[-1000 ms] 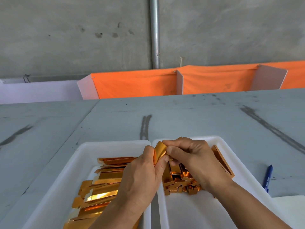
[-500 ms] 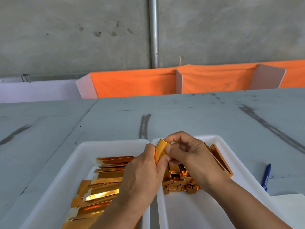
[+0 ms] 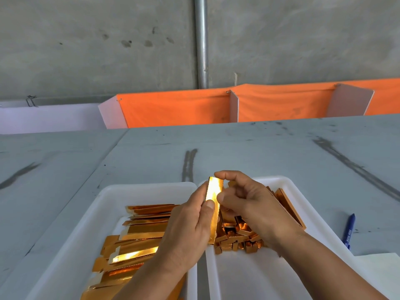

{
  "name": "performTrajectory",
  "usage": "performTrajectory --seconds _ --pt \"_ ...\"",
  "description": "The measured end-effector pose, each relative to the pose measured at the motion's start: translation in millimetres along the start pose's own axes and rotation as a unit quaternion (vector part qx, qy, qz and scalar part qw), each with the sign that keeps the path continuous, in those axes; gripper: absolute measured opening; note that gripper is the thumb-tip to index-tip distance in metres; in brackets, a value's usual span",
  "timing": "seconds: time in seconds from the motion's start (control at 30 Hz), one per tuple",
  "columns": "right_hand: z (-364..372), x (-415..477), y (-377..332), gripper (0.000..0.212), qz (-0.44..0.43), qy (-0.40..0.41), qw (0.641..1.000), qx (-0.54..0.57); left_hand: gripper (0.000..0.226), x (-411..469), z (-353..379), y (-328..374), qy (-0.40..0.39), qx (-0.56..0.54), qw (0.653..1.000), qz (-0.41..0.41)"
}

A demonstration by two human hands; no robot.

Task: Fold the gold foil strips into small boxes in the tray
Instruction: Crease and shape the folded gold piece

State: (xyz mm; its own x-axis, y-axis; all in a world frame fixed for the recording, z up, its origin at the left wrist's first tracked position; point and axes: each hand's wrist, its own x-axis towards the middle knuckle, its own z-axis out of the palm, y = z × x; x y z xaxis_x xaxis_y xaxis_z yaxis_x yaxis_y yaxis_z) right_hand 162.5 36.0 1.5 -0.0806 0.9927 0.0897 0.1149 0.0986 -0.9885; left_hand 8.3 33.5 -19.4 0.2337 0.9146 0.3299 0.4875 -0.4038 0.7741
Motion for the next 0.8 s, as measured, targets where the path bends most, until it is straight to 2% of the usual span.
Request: performTrajectory --seconds 0.07,0.13,0.27,0.37,0.47,0.53,0.6,0.67,0.7,0.8 --pt "-5 2 -1 0.035 0.002 0.017 1.000 -0.008 0.051 0 -3 3 0.007 -0.007 1.000 -0.010" --pt "-18 6 -2 0.039 -0.006 0.092 0.995 -0.024 0.058 2 -9 3 0.035 -0.005 0.999 -0.031" --pt "-43 16 4 0.043 0.009 0.226 0.964 -0.141 0.027 10 -26 -9 0.104 0.056 0.988 -0.104" --pt "-46 19 10 0.033 0.030 0.241 0.944 -0.222 0.029 12 -37 -18 0.092 0.138 0.973 -0.159" --pt "-47 21 11 0.031 0.033 0.249 0.923 -0.291 0.024 12 -50 -25 0.000 0.234 0.948 -0.218" --pt "-49 21 10 0.032 0.035 0.255 0.913 -0.317 0.014 11 -59 -28 -0.117 0.260 0.925 -0.250" --pt "-49 21 10 0.033 0.042 0.255 0.905 -0.339 0.025 8 -63 -28 -0.263 0.281 0.877 -0.288" --pt "-50 21 9 0.035 0.043 0.256 0.899 -0.353 0.038 5 -62 -25 -0.364 0.284 0.822 -0.332" --pt "-50 21 8 0.035 0.041 0.258 0.899 -0.351 0.041 5 -61 -24 -0.387 0.288 0.807 -0.339" --pt "-48 20 8 0.034 0.021 0.260 0.904 -0.339 0.038 6 -54 -23 -0.395 0.311 0.800 -0.326"
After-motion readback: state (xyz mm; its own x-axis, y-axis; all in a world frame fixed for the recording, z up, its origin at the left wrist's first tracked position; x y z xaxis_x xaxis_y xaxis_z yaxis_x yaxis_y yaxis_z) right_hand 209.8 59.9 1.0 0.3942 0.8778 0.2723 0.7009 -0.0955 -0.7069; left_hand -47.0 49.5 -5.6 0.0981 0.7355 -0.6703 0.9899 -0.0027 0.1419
